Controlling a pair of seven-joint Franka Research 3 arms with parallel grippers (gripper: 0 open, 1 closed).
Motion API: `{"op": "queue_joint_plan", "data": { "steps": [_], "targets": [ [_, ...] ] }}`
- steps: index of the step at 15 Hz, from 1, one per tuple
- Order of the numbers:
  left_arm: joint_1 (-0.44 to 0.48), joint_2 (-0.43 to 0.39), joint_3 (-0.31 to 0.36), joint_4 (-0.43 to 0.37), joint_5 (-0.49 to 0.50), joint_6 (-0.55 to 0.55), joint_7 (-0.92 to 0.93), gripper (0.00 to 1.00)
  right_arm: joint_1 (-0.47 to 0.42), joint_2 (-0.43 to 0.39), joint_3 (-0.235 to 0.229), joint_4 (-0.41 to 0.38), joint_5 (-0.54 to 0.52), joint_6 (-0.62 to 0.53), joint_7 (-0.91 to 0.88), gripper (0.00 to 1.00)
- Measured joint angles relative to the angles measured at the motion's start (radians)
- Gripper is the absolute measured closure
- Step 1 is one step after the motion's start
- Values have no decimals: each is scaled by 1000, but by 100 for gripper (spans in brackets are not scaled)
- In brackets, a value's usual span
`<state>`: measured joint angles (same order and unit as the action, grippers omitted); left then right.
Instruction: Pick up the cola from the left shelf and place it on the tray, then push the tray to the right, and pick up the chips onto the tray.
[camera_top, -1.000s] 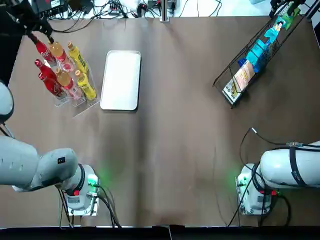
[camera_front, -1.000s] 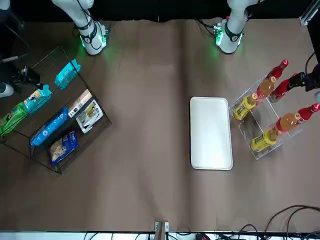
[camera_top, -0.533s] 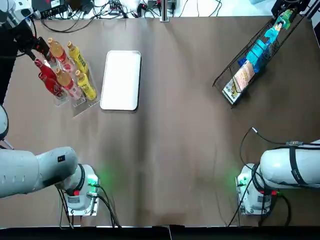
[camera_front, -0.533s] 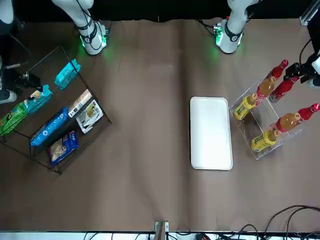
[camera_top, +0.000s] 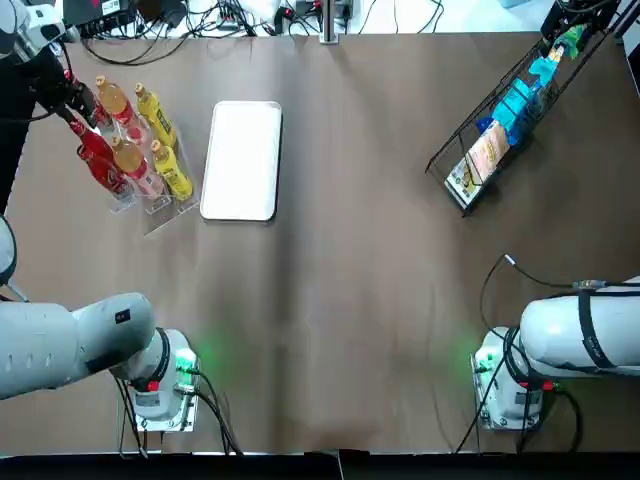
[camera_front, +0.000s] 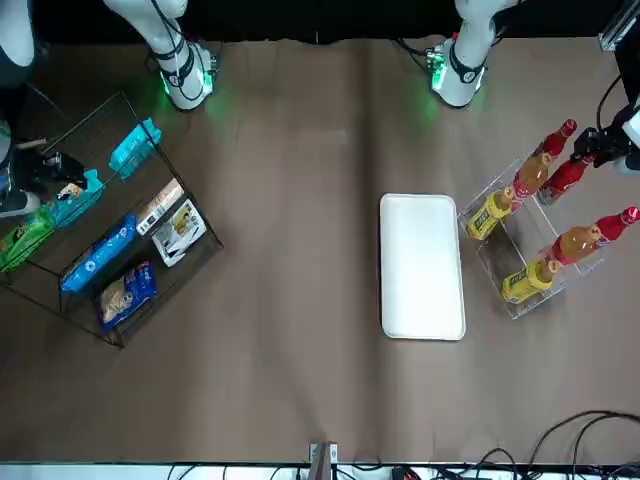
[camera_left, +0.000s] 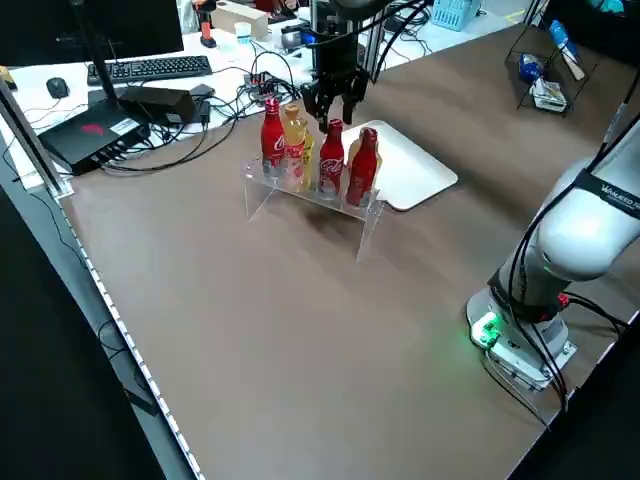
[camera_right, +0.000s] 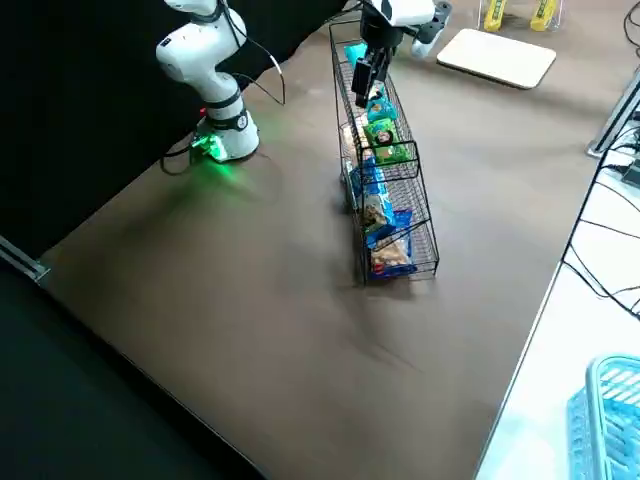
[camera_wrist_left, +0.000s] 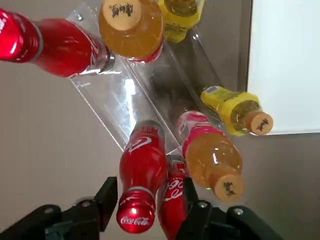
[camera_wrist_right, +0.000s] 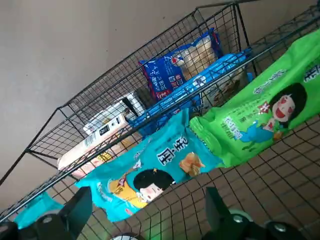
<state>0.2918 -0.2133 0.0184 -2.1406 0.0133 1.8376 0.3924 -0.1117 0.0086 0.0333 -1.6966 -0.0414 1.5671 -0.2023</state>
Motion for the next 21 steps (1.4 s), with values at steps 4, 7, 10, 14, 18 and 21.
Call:
{"op": "queue_joint_plan", "data": {
  "steps": [4, 7, 10, 14, 18, 21],
  "targets": [
    [13, 0, 2, -26, 3, 30, 0, 51, 0, 17, 0, 0, -2, 14, 0, 0],
    [16, 0, 3, -28, 5, 32, 1, 65, 0, 24, 2, 0, -2, 19, 0, 0],
    [16, -1, 3, -28, 5, 32, 1, 69, 1, 27, 4, 0, -2, 21, 0, 1],
    [16, -1, 3, -25, 5, 36, 0, 69, 1, 30, 6, 0, -2, 23, 0, 4],
    [13, 0, 3, 85, 7, -25, -1, 69, 1, 32, 6, 0, -2, 25, 0, 8],
    [-11, 9, 1, 220, 7, -141, -29, 69, 1, 32, 6, 0, -2, 25, 0, 9]
  ]
}}
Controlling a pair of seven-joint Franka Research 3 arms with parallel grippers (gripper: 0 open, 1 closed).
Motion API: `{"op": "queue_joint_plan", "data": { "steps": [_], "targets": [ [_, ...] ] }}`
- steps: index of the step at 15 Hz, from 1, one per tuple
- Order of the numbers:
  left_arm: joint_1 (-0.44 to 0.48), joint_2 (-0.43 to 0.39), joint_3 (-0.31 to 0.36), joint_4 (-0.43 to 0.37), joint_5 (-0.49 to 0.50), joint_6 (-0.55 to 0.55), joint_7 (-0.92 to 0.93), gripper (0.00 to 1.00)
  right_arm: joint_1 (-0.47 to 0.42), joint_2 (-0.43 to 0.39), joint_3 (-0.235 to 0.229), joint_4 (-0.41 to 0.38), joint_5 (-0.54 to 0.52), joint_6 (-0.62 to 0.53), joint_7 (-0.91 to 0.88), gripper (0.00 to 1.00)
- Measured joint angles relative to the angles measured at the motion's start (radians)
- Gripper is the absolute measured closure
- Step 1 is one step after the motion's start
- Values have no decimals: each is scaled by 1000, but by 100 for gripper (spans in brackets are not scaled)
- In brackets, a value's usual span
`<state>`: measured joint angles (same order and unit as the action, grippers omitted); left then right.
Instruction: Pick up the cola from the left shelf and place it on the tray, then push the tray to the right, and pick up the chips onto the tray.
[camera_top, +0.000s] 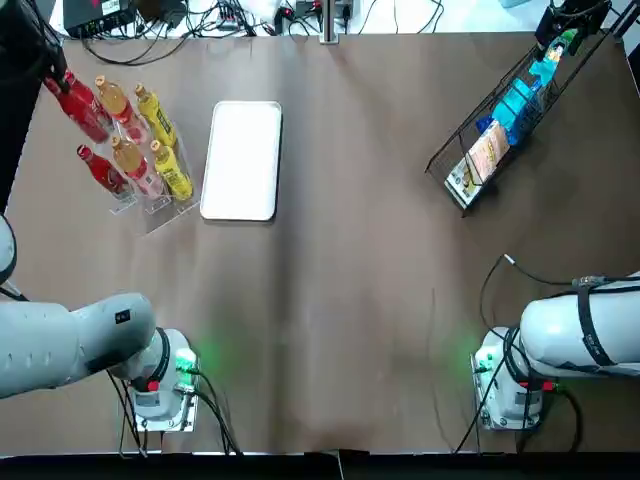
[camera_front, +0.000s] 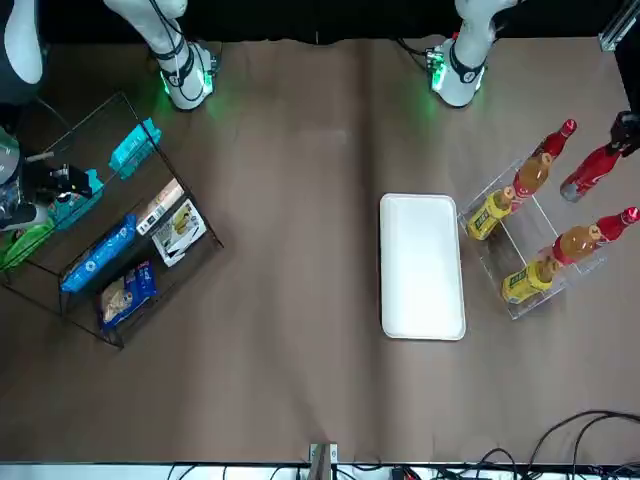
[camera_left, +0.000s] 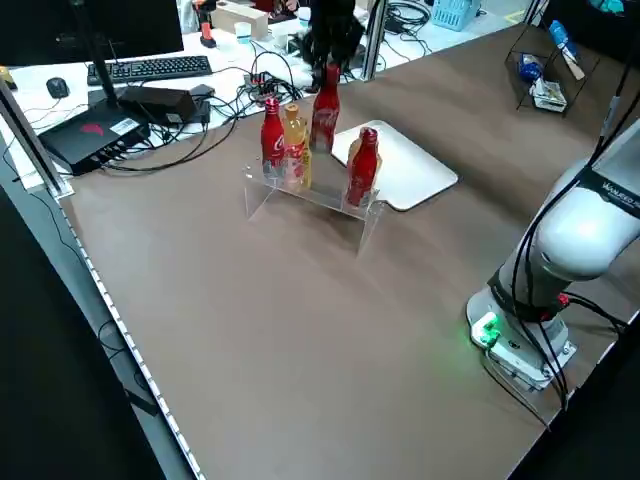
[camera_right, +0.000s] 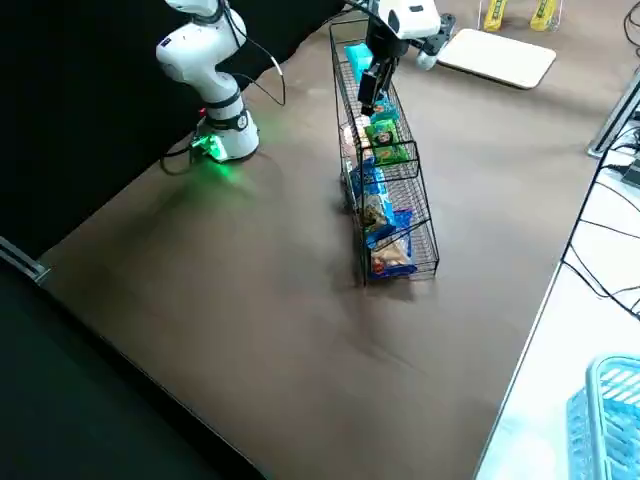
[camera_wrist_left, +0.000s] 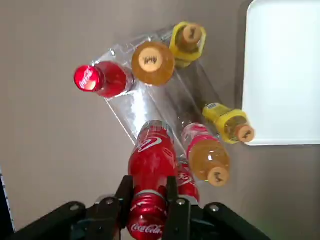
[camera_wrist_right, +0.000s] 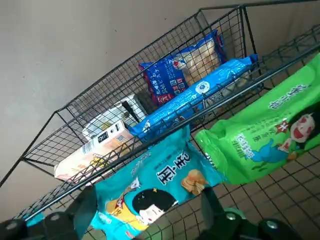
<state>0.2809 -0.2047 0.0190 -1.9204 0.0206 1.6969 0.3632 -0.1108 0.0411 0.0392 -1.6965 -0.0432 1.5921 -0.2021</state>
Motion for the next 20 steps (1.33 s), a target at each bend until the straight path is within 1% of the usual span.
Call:
{"op": "queue_joint_plan", "data": {
  "steps": [1, 2, 4, 6, 7, 9, 10, 11, 13, 15, 16, 17, 18, 19, 20],
  "targets": [
    [-22, 10, -1, 39, 0, -24, -30, 69, 0, 0, 0, 0, 0, 0, 0, 13],
    [-53, 25, -1, 71, 0, -42, -77, 69, 0, 0, 0, 0, 0, 0, 0, 19],
    [-139, 78, -3, 127, -1, -54, -222, 69, 0, 0, 0, 0, 0, 0, 0, 20],
    [-220, 149, -8, 184, -1, -54, -355, 69, 0, 0, 0, 0, 0, 0, 0, 19],
    [-269, 215, -13, 226, -1, -54, -458, 69, 0, 0, 0, 0, 0, 1, 0, 19],
    [-299, 264, -17, 246, -2, -53, -531, 69, 0, 0, 0, 0, 0, 1, 0, 20],
    [-316, 287, -18, 249, -2, -53, -550, 69, 0, 0, 0, 1, 0, 1, 0, 26],
    [-335, 312, -21, 250, -2, -52, -566, 69, 0, 0, 0, 2, 0, 1, 0, 35],
    [-372, 367, -31, 250, -4, -29, -590, 69, 0, 0, 0, 2, 0, 0, 0, 39],
    [-384, 426, -59, 249, -36, 47, -600, 69, 0, 0, 1, 3, 0, -2, 0, 54],
    [-384, 460, -79, 247, -50, 94, -606, 69, 0, 0, 2, 3, 0, -2, 0, 54],
    [-384, 498, -99, 245, -54, 140, -619, 69, 0, 0, 2, 3, 0, -3, 0, 58],
    [-385, 538, -118, 243, -55, 182, -636, 69, 0, 0, 2, 4, 0, -4, 0, 66],
    [-386, 579, -133, 242, -55, 213, -651, 69, 0, 0, 2, 6, 0, -4, 1, 72],
    [-390, 616, -144, 242, -55, 236, -663, 69, 0, 0, 2, 6, 0, -5, 1, 72]
  ]
}}
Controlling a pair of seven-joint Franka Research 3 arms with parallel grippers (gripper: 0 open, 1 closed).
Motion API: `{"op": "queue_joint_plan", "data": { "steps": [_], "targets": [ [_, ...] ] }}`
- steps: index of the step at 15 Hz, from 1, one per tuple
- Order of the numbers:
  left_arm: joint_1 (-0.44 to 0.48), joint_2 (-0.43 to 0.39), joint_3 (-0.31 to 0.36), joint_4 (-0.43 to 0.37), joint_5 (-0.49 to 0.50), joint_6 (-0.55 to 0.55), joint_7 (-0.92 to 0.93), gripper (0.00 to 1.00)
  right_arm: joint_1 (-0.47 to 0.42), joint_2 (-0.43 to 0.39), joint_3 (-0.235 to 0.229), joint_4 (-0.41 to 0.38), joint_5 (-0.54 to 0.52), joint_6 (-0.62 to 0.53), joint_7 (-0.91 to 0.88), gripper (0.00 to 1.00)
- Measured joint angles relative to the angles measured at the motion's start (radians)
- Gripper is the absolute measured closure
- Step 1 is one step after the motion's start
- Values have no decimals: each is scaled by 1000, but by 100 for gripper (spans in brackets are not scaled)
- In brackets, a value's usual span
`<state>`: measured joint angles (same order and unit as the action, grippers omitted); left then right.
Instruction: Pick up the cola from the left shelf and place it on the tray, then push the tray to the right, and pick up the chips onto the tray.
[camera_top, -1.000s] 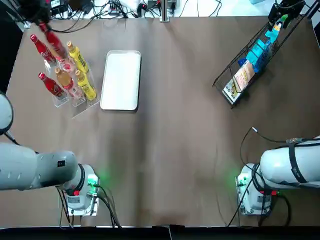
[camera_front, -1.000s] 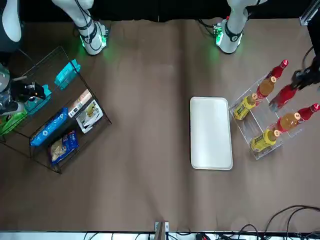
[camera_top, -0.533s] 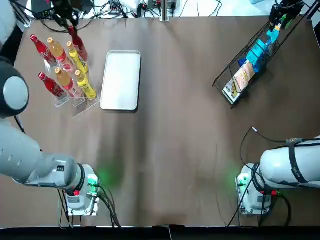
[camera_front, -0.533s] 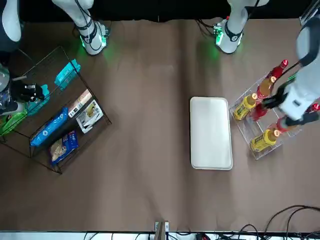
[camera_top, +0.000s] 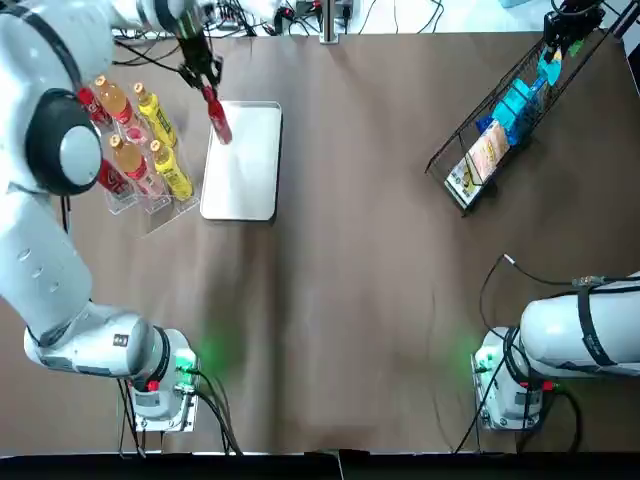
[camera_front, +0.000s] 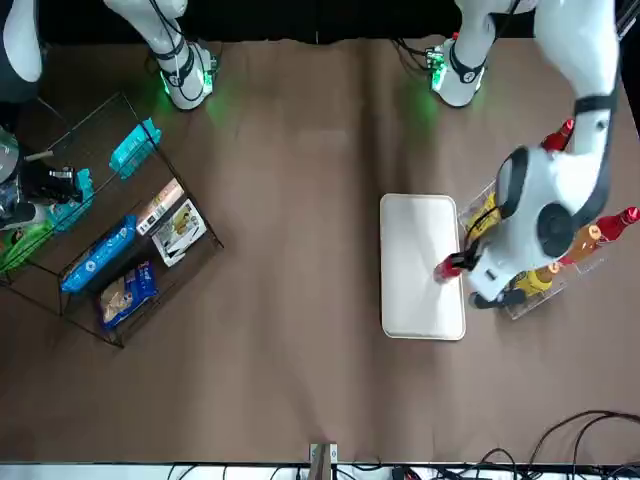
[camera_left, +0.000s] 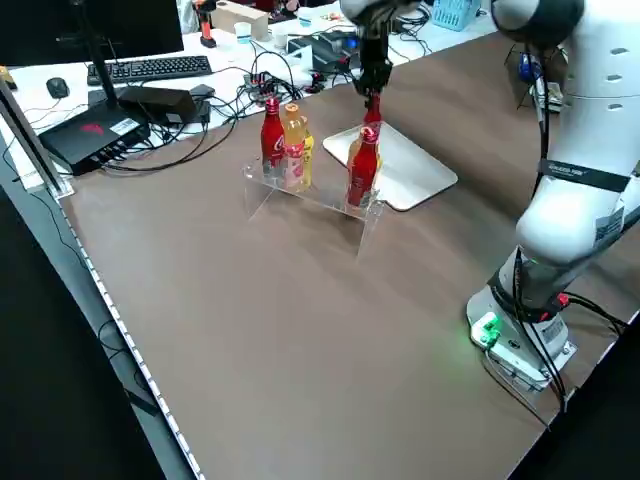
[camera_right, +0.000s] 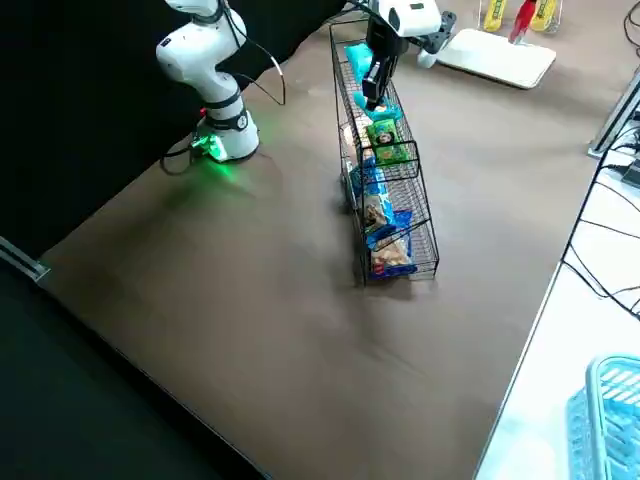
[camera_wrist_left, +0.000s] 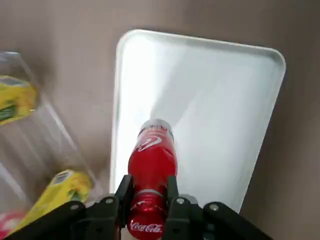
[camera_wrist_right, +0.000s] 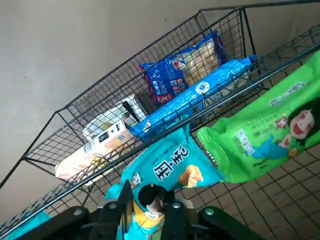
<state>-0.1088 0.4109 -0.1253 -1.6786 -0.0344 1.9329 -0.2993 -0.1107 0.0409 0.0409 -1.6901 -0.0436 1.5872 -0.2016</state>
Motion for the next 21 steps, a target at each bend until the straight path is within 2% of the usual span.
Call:
{"op": "queue_joint_plan", "data": {
  "steps": [2, 6, 7, 11, 12, 13, 15, 17, 21],
  "targets": [
    [-13, 48, -9, 9, 0, 21, -25, 69, 0, 0, 0, 1, -1, 0, 0, 75],
    [-29, 54, -9, 14, 2, 27, -59, 68, 0, 0, 0, 3, -2, -2, 0, 78],
    [-30, 55, -10, 14, 2, 29, -59, 62, 0, 0, 1, 4, -2, -3, 0, 78],
    [-24, 52, -10, 26, 2, 42, -83, 26, 2, 0, 4, 19, -2, -18, 0, 78],
    [-9, 20, -7, 40, 2, 42, -89, 8, 6, -1, 8, 41, -2, -49, 0, 79],
    [5, -2, -6, 41, 2, 40, -89, 1, 7, -2, 9, 51, -2, -60, 0, 79],
    [39, -28, -3, 37, 2, 27, -73, 0, 9, -5, 12, 68, -2, -69, 0, 81],
    [65, -8, 1, 15, 16, 31, -53, 0, 10, -6, 13, 91, -2, -69, 0, 81],
    [77, 148, 1, -22, 68, 171, -49, 0, 17, -7, 18, 127, 3, -69, 0, 81]
  ]
}}
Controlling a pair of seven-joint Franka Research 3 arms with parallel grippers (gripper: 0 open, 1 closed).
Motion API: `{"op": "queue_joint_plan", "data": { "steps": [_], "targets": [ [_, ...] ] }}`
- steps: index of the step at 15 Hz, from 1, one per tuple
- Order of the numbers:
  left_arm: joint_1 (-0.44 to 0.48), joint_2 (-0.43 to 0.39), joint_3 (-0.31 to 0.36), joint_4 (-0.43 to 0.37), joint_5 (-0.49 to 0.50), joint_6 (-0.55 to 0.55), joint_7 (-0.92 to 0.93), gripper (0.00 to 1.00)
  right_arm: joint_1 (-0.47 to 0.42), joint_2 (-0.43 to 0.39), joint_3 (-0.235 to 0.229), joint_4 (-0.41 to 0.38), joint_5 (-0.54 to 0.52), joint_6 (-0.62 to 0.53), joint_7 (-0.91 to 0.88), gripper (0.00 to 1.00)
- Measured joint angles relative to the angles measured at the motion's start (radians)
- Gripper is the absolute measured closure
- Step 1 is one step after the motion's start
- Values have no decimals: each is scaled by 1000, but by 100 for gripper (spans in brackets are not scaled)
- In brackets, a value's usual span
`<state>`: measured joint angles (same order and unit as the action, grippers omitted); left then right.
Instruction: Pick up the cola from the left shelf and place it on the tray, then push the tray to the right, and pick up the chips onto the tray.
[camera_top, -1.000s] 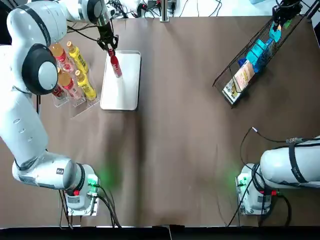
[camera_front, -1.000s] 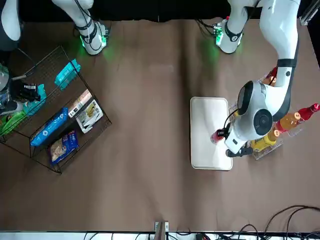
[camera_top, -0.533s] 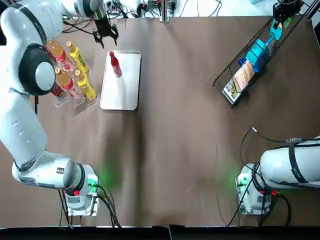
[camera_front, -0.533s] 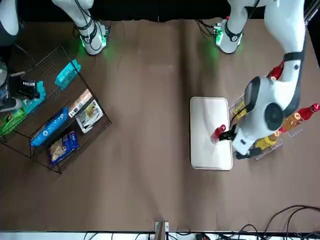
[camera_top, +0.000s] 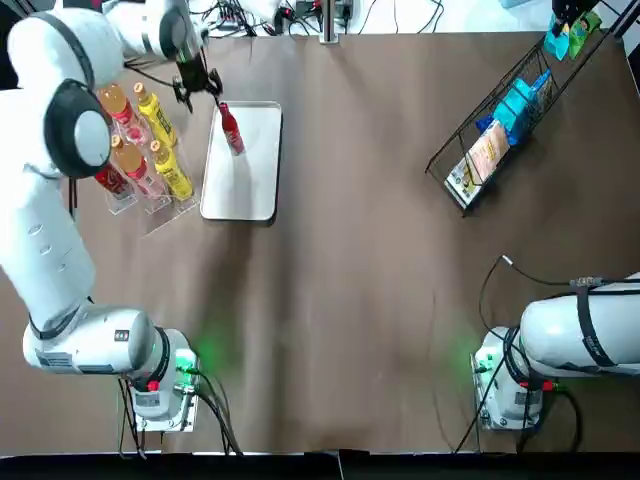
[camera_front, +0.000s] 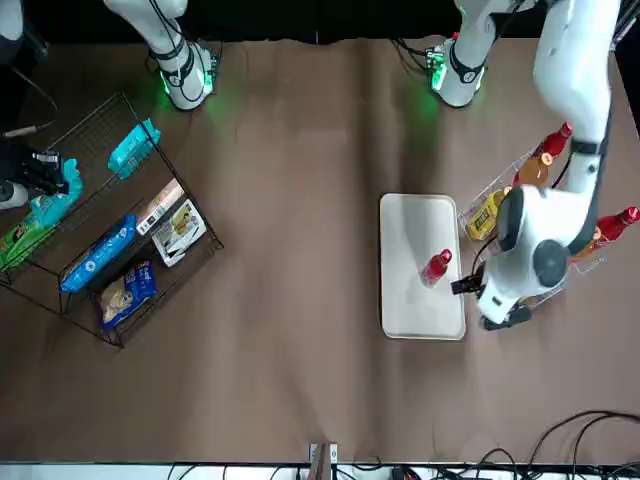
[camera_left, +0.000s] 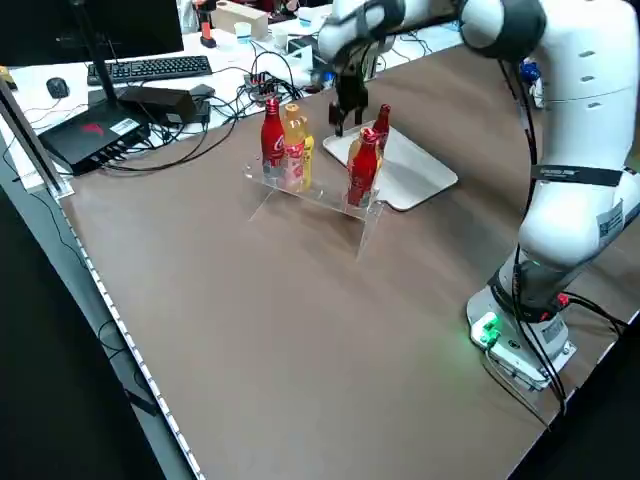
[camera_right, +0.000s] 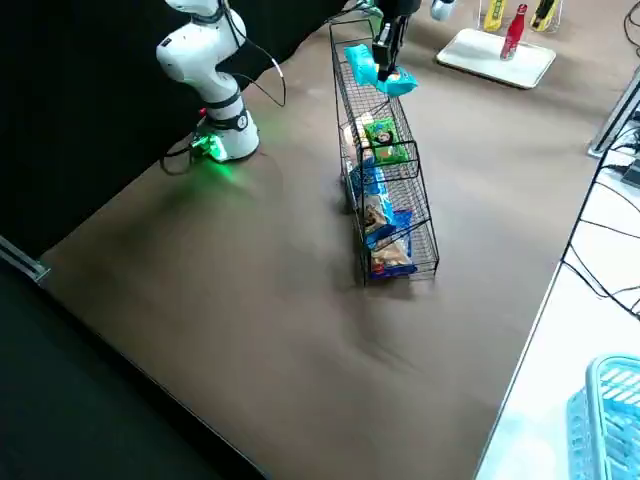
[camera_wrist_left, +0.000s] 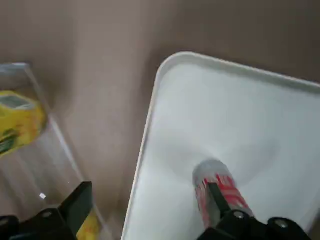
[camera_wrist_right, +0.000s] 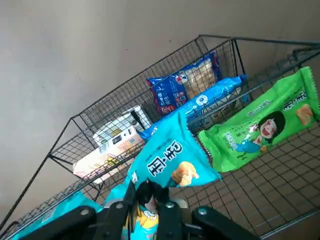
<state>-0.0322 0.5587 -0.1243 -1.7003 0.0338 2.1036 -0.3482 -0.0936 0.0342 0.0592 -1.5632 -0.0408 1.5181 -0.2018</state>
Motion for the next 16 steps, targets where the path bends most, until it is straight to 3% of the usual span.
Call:
{"op": "queue_joint_plan", "data": {
  "steps": [4, 9, 13, 14, 16],
  "targets": [
    [0, 64, 0, -26, 3, 25, 0, 3, 32, 0, 2, 1, 1, 0, 1, 81],
    [12, 62, 0, -51, 4, 25, 1, 48, 70, 0, 2, 1, 59, 0, 17, 81],
    [13, 66, 0, -73, 5, 26, 1, 56, 101, 1, 2, 1, 105, 0, 103, 81],
    [13, 67, 0, -77, 5, 27, 2, 64, 136, 1, 3, 1, 122, 0, 167, 81],
    [13, 67, 0, -83, 20, 27, 2, 69, 177, 2, 3, 1, 135, 0, 228, 81]
  ]
}}
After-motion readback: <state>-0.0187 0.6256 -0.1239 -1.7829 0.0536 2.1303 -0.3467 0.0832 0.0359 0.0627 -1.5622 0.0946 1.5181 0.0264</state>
